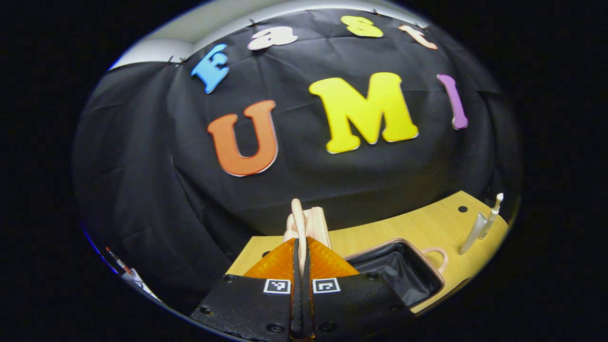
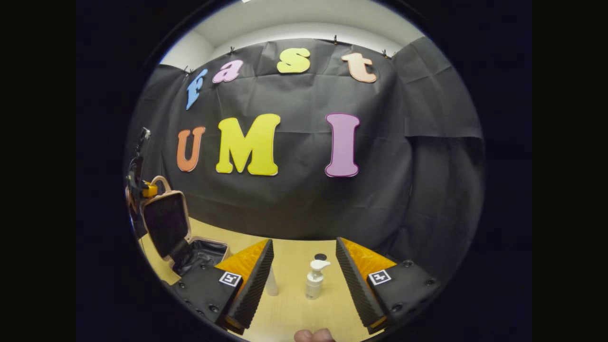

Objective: First open the suitcase, pack the skin care products into it, and then close the suitcase.

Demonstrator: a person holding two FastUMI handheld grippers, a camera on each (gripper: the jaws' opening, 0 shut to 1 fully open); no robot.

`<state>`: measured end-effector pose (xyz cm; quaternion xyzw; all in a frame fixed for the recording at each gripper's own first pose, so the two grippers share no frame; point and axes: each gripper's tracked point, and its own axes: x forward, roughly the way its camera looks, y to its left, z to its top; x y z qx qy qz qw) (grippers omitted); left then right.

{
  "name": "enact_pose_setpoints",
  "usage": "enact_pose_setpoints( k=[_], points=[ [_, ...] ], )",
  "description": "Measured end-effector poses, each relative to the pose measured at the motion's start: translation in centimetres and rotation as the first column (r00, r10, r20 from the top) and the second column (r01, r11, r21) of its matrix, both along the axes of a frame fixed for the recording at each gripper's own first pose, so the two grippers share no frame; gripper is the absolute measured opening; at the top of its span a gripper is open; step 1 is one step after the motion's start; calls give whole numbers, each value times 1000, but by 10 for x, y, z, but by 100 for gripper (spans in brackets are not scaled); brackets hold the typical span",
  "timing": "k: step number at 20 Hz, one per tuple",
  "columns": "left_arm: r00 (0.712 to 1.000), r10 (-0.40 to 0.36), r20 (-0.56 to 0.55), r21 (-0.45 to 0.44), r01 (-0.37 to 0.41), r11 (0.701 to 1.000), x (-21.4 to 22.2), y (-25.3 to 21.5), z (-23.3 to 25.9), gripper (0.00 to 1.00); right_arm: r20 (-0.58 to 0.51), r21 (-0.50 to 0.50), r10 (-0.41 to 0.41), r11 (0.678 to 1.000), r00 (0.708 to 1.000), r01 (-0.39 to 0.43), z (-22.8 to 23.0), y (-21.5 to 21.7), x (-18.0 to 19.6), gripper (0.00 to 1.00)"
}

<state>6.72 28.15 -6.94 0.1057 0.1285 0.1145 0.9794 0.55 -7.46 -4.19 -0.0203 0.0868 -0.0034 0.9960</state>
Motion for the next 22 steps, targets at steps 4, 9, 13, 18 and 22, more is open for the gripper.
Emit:
enact_pose_setpoints(
  k=[4,9,13,18,22],
  points=[
    [995,98,-12,-61,-98,993,1,90,-40,3,-30,-48,-29,998,999,27,-5,3,-10,78],
    [988,143,-56,-283,-153,947,9,165,-127,3,-75,-131,-78,989,994,68,-13,18,-17,78],
    [981,126,-147,-420,-177,890,14,197,-202,6,-123,-142,-109,986,986,91,-23,28,-17,78],
    [973,88,-215,-544,-194,816,20,210,-268,11,-153,-178,-131,979,979,104,-29,37,-14,77],
    [954,111,-277,-440,-229,868,7,218,-268,33,-158,-143,-128,984,979,106,-33,44,-3,77]
  ],
)
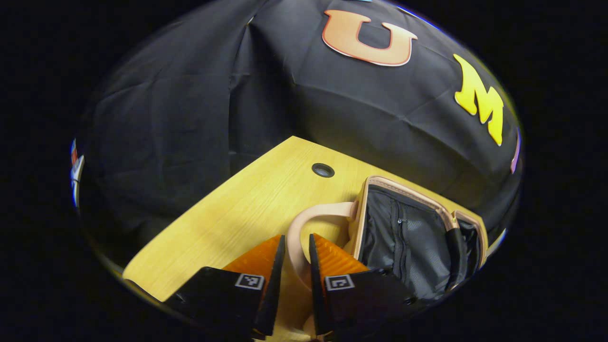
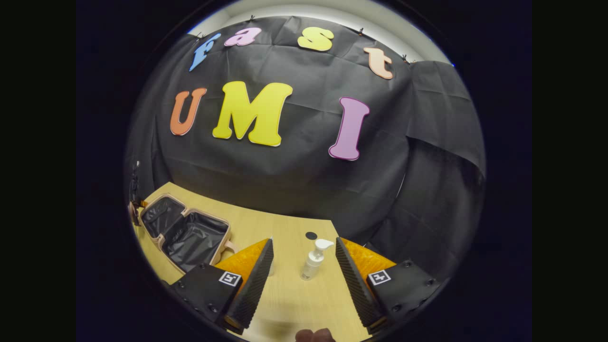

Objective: First open the suitcase, pack the skin care products into it, and then close the suitcase.

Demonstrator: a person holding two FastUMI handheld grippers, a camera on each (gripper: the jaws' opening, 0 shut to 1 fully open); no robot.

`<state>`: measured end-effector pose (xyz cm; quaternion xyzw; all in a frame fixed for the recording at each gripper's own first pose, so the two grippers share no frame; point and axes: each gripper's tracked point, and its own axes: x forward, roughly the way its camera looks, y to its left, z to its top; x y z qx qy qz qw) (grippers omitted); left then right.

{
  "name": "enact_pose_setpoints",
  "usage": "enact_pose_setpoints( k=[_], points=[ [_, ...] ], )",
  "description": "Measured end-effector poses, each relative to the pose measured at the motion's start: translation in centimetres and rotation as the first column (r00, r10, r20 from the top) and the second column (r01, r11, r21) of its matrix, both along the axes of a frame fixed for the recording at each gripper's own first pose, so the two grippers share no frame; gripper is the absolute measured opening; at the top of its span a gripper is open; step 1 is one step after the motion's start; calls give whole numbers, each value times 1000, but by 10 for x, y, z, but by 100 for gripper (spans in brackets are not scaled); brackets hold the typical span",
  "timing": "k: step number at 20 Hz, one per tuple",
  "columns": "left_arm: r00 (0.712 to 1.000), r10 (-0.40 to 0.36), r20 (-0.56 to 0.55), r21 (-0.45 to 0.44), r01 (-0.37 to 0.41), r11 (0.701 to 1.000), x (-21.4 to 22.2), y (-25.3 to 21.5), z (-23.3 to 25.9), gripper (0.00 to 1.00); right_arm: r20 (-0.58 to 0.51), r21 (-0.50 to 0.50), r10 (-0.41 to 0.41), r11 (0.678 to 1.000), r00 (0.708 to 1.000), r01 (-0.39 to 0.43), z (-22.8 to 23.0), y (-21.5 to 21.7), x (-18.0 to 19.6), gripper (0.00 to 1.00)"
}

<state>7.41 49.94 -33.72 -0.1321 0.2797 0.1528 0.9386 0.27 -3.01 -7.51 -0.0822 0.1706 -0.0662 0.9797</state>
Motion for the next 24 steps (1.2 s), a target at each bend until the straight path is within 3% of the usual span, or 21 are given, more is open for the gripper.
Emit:
enact_pose_setpoints(
  k=[1,2,4,5,9,15,19,24],
  points=[
    [1000,-2,2,24,2,1000,-3,0,7,60,0,9,3,1000,1000,-3,-2,2,2,77],
    [1000,-1,13,32,1,999,-4,-2,16,53,0,20,7,1000,1000,-7,-4,4,3,77],
    [999,3,35,43,-4,999,-13,-16,36,80,-5,29,18,999,1000,-18,-8,3,3,78],
    [999,14,48,60,-16,998,-19,-23,50,98,-2,35,23,999,1000,-23,-9,1,3,78],
    [989,-17,147,88,4,996,-32,-102,121,99,39,70,14,997,999,-16,-2,-25,0,78],
    [938,-169,301,132,135,982,-38,-306,202,98,34,129,10,992,999,-14,-20,-74,-6,78],
    [937,-191,294,183,141,973,-48,-404,206,98,26,173,31,984,999,-35,-34,-97,-13,77],
    [907,-334,257,203,287,936,-61,-518,181,98,0,179,71,981,997,-70,-52,-115,-16,78]
  ],
)
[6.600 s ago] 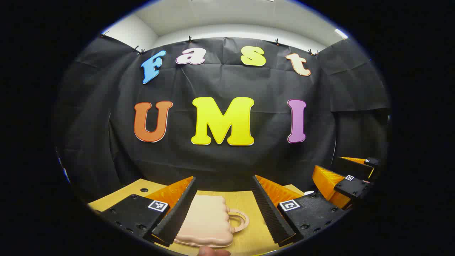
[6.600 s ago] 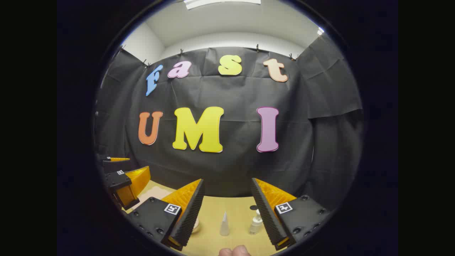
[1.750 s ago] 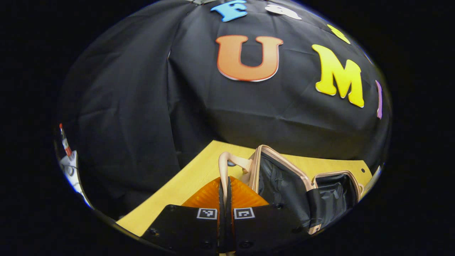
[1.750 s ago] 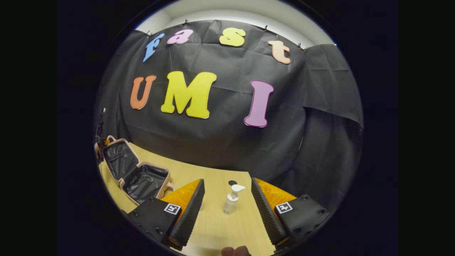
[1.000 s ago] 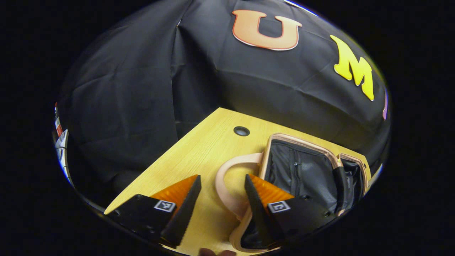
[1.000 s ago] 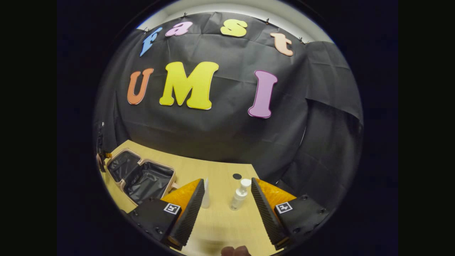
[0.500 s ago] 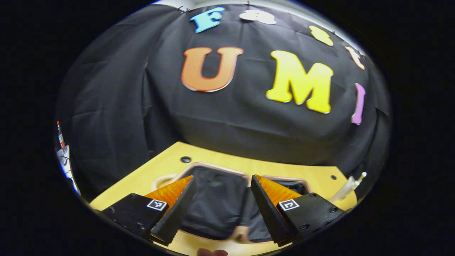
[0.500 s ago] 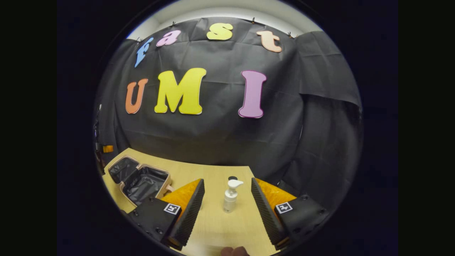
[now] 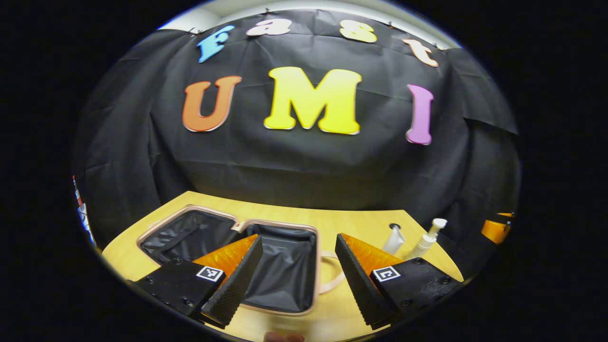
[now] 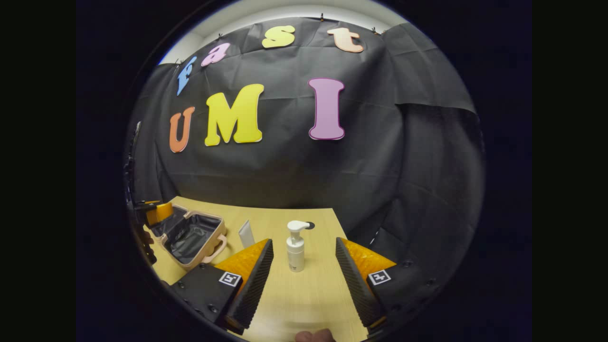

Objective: First open the suitcase, pack the skin care products into it, and then close the suitcase.

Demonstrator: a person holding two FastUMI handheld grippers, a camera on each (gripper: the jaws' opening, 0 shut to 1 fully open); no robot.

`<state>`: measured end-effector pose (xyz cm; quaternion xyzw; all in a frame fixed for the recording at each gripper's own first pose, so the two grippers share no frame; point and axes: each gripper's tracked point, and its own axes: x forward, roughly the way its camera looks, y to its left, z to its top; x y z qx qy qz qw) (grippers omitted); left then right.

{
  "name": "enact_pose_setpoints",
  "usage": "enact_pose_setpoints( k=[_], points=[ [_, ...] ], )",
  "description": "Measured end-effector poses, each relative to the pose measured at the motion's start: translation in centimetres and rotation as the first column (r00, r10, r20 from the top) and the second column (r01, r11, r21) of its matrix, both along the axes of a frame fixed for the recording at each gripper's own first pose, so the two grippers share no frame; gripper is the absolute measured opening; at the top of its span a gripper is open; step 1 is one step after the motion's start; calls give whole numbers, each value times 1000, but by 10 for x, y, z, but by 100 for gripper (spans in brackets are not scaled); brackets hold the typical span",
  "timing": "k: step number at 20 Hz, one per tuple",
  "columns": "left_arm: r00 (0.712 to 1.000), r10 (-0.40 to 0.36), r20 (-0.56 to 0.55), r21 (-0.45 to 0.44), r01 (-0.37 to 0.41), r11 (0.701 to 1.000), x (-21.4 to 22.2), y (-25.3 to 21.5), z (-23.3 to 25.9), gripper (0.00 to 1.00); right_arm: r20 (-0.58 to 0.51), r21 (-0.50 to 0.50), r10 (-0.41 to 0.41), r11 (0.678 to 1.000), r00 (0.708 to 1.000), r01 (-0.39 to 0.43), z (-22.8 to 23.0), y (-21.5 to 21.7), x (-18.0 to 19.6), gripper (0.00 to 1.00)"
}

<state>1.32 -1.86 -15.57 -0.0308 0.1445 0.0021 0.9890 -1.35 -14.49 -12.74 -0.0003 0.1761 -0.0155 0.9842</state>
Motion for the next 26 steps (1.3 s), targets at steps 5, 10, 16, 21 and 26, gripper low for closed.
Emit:
enact_pose_setpoints(
  k=[5,10,16,21,26],
  points=[
    [984,-179,-16,22,180,983,8,-94,-28,98,-33,-3,21,1000,999,-21,-11,-23,1,78],
    [967,-241,-89,33,244,969,34,-145,-87,98,-70,-40,8,999,998,-11,-20,-49,-10,77],
    [960,-228,-162,5,232,973,79,-157,-152,99,-135,-64,-25,998,990,16,-38,-75,-18,77],
    [956,-229,-181,-12,231,973,104,-170,-176,99,-170,-60,-1,998,985,-9,-50,-70,-17,77],
    [949,-236,-211,0,241,971,123,-171,-192,80,-177,-59,15,998,984,-26,-54,-71,-11,78]
  ],
)
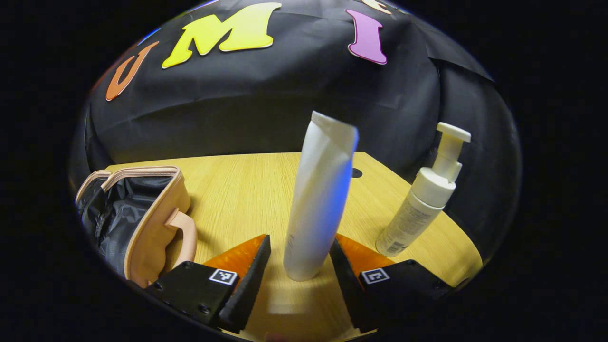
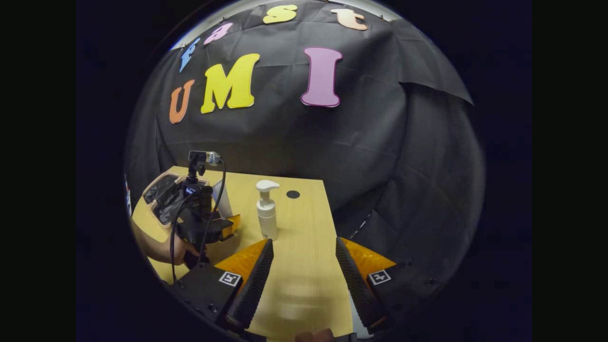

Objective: First open the suitcase, pack the skin care products into it, and then close the suitcase.

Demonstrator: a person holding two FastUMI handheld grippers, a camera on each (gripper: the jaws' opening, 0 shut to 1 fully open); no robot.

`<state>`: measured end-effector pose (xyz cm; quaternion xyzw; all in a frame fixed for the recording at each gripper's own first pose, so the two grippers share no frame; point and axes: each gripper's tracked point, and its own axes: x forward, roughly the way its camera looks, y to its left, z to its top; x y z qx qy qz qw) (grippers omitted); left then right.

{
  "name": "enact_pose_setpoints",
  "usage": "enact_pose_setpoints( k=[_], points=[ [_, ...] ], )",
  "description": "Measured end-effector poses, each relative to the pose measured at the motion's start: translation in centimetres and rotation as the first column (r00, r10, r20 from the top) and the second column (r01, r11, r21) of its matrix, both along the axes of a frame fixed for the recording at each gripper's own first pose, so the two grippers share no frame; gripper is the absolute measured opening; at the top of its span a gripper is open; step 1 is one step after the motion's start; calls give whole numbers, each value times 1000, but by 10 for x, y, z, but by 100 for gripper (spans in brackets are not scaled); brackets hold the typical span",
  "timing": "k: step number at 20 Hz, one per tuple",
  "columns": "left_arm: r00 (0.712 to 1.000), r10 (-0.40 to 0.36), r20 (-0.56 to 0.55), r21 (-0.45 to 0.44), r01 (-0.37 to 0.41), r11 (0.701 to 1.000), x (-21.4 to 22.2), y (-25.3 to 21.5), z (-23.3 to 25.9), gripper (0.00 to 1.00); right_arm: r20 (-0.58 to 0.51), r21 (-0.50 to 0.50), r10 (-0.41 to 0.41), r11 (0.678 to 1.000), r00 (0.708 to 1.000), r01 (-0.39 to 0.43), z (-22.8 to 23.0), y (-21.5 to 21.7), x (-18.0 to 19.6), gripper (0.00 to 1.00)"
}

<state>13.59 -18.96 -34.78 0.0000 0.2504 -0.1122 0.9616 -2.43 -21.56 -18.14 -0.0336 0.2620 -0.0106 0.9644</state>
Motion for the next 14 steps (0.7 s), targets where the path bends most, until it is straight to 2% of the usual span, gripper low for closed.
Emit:
enact_pose_setpoints(
  k=[1,2,3,4,5,6,7,8,9,10,14],
  points=[
    [1000,-8,0,3,8,1000,4,-1,0,71,-3,4,-1,1000,1000,1,-1,-1,3,77],
    [1000,-23,1,3,23,1000,5,-5,0,73,-4,6,0,1000,1000,0,-2,-1,6,78],
    [1000,-30,3,19,29,999,6,-5,-1,54,-2,4,3,1000,1000,-3,-2,-2,9,78],
    [999,-39,-5,30,39,999,5,-6,0,57,-2,5,3,1000,1000,-3,-3,-2,11,78],
    [999,-40,-20,14,41,999,1,-8,2,55,-1,13,5,1000,1000,-5,-4,-2,14,78],
    [999,-43,-22,-15,43,999,-3,-11,8,47,2,22,7,1000,1000,-7,-6,-1,16,78],
    [999,-50,-20,-21,50,999,-10,-10,19,46,7,30,10,1000,1000,-10,-6,1,20,78],
    [999,-54,-8,-15,54,998,-17,-6,34,46,13,38,13,999,1000,-14,-11,4,24,78],
    [999,-53,2,-24,53,998,-26,-2,49,53,17,48,20,999,1000,-21,-15,8,29,78],
    [999,-49,5,-51,49,998,-37,2,64,45,20,64,33,997,999,-34,-23,17,35,78],
    [1000,-8,5,-49,8,999,-83,41,114,45,28,122,86,989,996,-89,-56,56,68,78]
  ],
)
